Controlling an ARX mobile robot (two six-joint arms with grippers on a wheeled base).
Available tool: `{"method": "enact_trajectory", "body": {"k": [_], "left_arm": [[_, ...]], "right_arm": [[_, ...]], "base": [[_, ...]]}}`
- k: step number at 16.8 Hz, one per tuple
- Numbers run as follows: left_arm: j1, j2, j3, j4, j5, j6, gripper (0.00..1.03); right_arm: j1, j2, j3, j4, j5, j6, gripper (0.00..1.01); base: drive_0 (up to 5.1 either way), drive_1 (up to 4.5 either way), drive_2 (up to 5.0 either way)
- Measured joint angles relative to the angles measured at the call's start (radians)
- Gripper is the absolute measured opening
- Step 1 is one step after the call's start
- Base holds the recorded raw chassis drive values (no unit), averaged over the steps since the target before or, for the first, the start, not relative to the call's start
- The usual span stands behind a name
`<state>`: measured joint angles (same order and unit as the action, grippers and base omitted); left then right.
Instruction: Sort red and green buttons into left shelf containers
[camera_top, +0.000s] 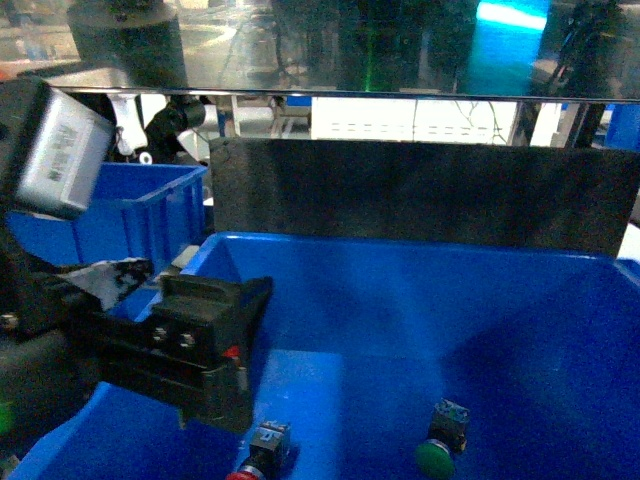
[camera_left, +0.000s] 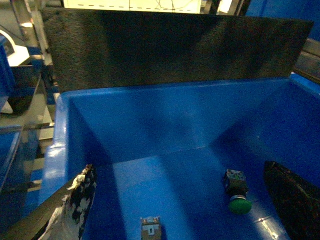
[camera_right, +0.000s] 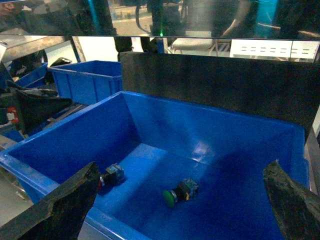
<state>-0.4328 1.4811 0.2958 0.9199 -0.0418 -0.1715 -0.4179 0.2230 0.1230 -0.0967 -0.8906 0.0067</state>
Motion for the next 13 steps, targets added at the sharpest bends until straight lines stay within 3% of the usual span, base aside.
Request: {"method": "enact_trajectory", "body": {"k": [3, 6, 8, 11, 13], "left_arm": [[0.037, -0.206, -0.059, -0.133, 0.03, 0.017, 0.98], [0.084, -0.505, -0.106, -0.383, 0.072, 0.049, 0.98], [0.138, -0.705, -0.111, -0.569, 0.092, 0.048, 0.98], [0.207, -1.01, -0.123, -0.866, 0.055, 0.01, 0.98], [0.248, -1.088, -0.125, -0.897, 0.067, -0.058, 0.98]], "right_arm": [[0.0, 0.0, 0.0, 0.0, 0.0, 0.0, 0.98], [0.0, 0.0, 0.0, 0.0, 0.0, 0.0, 0.98], [0.0, 0.0, 0.0, 0.0, 0.0, 0.0, 0.98], [0.0, 0.0, 0.0, 0.0, 0.0, 0.0, 0.98], [0.0, 0.0, 0.0, 0.0, 0.0, 0.0, 0.98]], "base": [[0.0, 0.0, 0.0], [0.0, 0.0, 0.0], [0.0, 0.0, 0.0], [0.0, 0.0, 0.0], [0.0, 0.0, 0.0]]}}
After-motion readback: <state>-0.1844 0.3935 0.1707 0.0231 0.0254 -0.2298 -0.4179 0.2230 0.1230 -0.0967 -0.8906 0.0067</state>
